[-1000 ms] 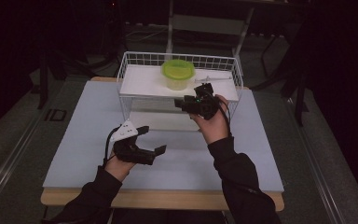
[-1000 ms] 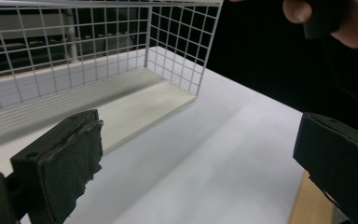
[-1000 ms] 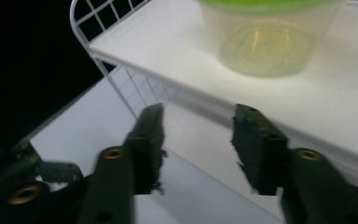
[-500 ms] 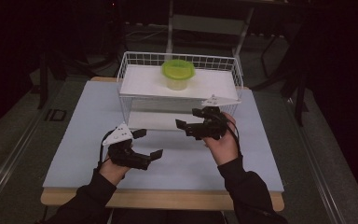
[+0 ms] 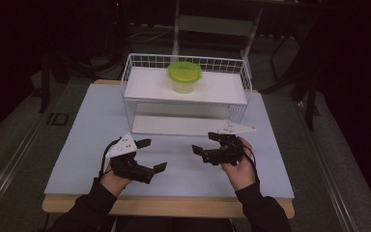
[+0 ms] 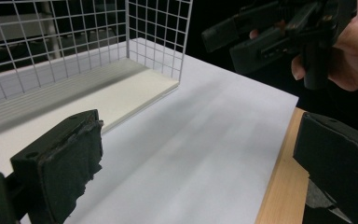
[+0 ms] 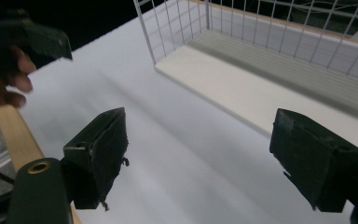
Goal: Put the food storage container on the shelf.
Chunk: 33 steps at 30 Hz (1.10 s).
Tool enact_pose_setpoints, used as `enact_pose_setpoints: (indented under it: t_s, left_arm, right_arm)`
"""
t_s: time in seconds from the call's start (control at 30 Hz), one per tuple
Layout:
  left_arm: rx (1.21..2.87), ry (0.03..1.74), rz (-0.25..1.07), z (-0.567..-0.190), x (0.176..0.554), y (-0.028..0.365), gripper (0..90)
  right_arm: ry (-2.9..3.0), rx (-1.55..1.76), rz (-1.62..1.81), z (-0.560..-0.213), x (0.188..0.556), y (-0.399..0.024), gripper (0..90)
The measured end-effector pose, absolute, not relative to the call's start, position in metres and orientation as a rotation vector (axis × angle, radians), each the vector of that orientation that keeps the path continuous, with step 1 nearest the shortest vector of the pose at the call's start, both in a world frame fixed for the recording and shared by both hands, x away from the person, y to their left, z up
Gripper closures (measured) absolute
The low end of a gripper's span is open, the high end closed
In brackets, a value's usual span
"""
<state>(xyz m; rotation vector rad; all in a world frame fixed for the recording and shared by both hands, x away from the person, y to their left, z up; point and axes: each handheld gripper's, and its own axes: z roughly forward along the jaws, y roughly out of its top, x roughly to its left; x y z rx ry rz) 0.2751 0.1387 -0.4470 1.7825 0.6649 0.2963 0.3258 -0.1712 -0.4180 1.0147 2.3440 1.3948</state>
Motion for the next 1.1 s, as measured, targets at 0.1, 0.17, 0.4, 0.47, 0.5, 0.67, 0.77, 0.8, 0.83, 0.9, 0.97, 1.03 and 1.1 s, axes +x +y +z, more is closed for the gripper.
enact_pose_setpoints:
  t_s: [0.1,0.17,0.4,0.47,0.5,0.67,0.77,0.8,0.83,0.9,0.97,1.03,1.1]
  left_arm:
    - [1.779,0.673,0.291,-0.451,0.274,0.142,2.2]
    - [1.791,0.681,0.289,-0.455,0.274,0.143,2.2]
    - [1.805,0.707,0.274,-0.465,0.271,0.151,2.2]
    - [1.809,0.716,0.273,-0.468,0.270,0.155,2.2]
    - [1.809,0.716,0.273,-0.468,0.270,0.155,2.2]
    - [1.816,0.730,0.270,-0.473,0.266,0.161,2.2]
    - [1.814,0.734,0.271,-0.476,0.266,0.163,2.2]
    - [1.812,0.742,0.266,-0.477,0.266,0.165,2.2]
    - [1.812,0.742,0.266,-0.477,0.266,0.165,2.2]
    - [1.812,0.739,0.270,-0.479,0.265,0.166,2.2]
    - [1.808,0.735,0.272,-0.479,0.265,0.167,2.2]
    - [1.803,0.736,0.286,-0.478,0.266,0.170,2.2]
    - [1.799,0.742,0.284,-0.478,0.266,0.171,2.2]
  right_arm:
    - [2.349,1.019,1.373,-0.428,0.321,-0.178,18.6]
    - [2.362,1.032,1.363,-0.435,0.320,-0.183,18.6]
    - [2.368,1.068,1.353,-0.454,0.312,-0.199,18.7]
    - [2.371,1.076,1.343,-0.458,0.309,-0.203,18.6]
    - [2.377,1.081,1.340,-0.460,0.309,-0.204,18.6]
    - [2.375,1.099,1.331,-0.466,0.304,-0.213,18.5]
    - [2.377,1.101,1.333,-0.469,0.300,-0.218,18.2]
    - [2.373,1.103,1.328,-0.470,0.299,-0.219,18.2]
    - [2.377,1.105,1.323,-0.471,0.298,-0.221,18.1]
    - [2.377,1.110,1.314,-0.474,0.297,-0.223,18.1]
    - [2.378,1.120,1.311,-0.476,0.296,-0.225,18.1]
    - [2.378,1.123,1.303,-0.478,0.296,-0.227,18.1]
    - [2.381,1.121,1.294,-0.480,0.296,-0.227,18.1]
